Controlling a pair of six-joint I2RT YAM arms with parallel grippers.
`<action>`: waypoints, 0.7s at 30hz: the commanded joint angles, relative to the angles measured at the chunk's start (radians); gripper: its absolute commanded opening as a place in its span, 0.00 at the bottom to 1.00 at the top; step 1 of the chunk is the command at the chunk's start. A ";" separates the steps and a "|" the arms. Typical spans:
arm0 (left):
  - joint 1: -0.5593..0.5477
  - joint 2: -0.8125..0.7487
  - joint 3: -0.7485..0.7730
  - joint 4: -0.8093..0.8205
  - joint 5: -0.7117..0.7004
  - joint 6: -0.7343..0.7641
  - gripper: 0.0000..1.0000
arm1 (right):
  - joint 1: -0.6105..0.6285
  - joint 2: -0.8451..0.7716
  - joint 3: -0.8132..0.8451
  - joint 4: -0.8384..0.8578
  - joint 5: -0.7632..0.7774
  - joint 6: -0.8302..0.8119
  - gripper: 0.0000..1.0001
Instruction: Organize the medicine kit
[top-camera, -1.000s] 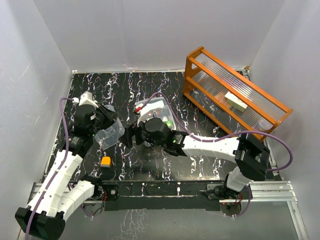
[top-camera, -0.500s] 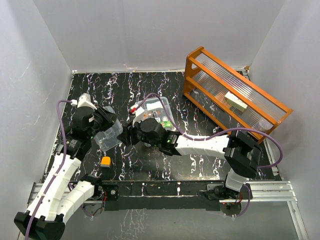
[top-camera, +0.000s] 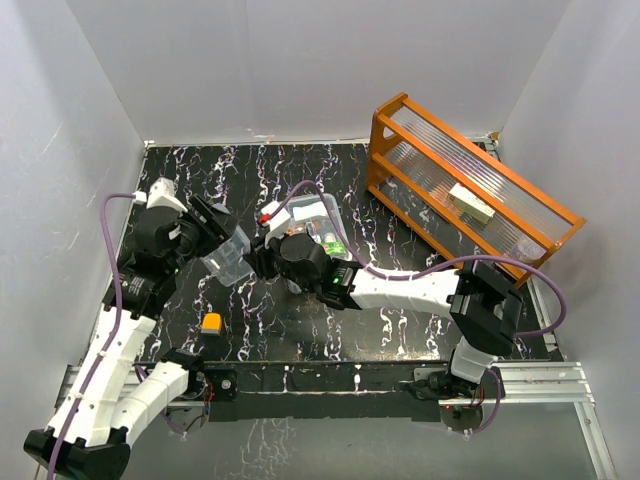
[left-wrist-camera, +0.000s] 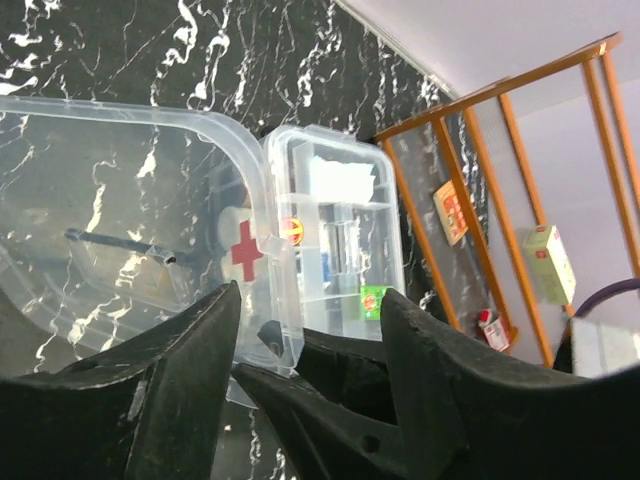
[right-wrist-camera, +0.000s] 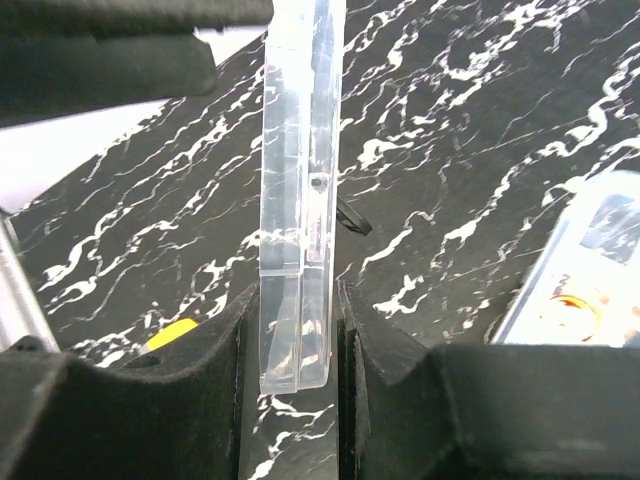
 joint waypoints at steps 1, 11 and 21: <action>0.001 0.020 0.105 -0.058 0.013 0.024 0.62 | 0.003 -0.069 0.017 0.136 0.108 -0.151 0.14; 0.000 0.060 0.281 -0.205 -0.100 -0.002 0.77 | 0.003 -0.178 -0.152 0.338 0.033 -0.298 0.14; 0.001 0.154 0.339 -0.208 -0.011 -0.010 0.92 | 0.003 -0.211 -0.201 0.390 -0.046 -0.454 0.14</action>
